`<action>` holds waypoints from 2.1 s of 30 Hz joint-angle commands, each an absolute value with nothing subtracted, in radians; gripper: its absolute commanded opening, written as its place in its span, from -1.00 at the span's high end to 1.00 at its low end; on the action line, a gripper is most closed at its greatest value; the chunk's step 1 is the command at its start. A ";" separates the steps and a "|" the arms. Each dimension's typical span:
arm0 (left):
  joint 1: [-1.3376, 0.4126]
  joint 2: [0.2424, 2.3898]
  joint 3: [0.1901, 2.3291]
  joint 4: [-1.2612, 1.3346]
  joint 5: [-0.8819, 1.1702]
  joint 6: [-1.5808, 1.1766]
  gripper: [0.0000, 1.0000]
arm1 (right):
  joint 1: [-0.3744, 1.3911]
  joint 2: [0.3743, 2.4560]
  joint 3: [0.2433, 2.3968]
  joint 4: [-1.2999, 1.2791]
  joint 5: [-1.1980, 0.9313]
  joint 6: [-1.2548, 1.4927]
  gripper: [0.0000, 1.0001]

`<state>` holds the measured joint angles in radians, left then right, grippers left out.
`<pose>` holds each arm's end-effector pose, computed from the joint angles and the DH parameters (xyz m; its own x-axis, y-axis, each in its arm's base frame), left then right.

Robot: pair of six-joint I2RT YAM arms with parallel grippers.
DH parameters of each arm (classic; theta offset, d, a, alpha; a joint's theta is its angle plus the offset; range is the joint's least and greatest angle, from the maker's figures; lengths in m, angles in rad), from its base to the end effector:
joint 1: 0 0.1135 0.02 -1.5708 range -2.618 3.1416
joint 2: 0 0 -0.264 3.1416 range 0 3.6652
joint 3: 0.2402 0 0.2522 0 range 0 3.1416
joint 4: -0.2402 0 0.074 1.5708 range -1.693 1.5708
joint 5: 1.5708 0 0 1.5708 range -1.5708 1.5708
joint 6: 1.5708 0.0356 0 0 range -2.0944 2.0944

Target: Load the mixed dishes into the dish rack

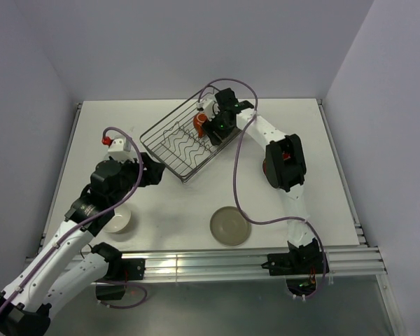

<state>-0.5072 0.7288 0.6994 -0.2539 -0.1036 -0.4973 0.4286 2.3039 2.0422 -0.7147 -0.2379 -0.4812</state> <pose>0.1545 -0.0817 0.3115 -0.4038 -0.3184 -0.8576 0.2318 0.8713 -0.4326 0.4600 0.2194 0.2143 -0.4255 -0.6889 -0.5868 -0.8132 0.5756 -0.0861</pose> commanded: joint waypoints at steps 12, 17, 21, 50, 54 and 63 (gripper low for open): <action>-0.505 0.703 0.696 -0.248 -0.124 -0.531 -0.64 | 0.436 2.335 2.089 -0.716 -0.126 -0.477 0.22; -0.505 0.704 0.698 -0.249 -0.126 -0.534 -0.65 | 0.433 2.307 2.069 -0.710 -0.132 -0.472 -0.23; -0.505 0.704 0.692 -0.236 -0.118 -0.548 -0.65 | 0.430 2.283 2.057 -0.706 -0.149 -0.462 -0.39; -0.430 0.797 0.741 -0.290 -0.134 -0.666 -0.65 | 0.394 1.961 2.021 -0.785 -0.368 -0.469 -0.73; -0.301 0.869 0.755 -0.279 -0.011 -0.667 -0.65 | 0.385 1.830 1.913 -0.801 -0.538 -0.489 -0.72; 0.211 1.038 0.661 -0.115 0.352 -0.833 -0.59 | 0.376 1.485 1.513 -0.701 -0.874 -0.500 -0.67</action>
<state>0.0834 1.0077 0.6930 -0.2314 0.1600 -0.7326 0.3851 1.5467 1.6135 -0.7467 -0.7292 -0.5102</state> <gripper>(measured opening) 0.800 0.839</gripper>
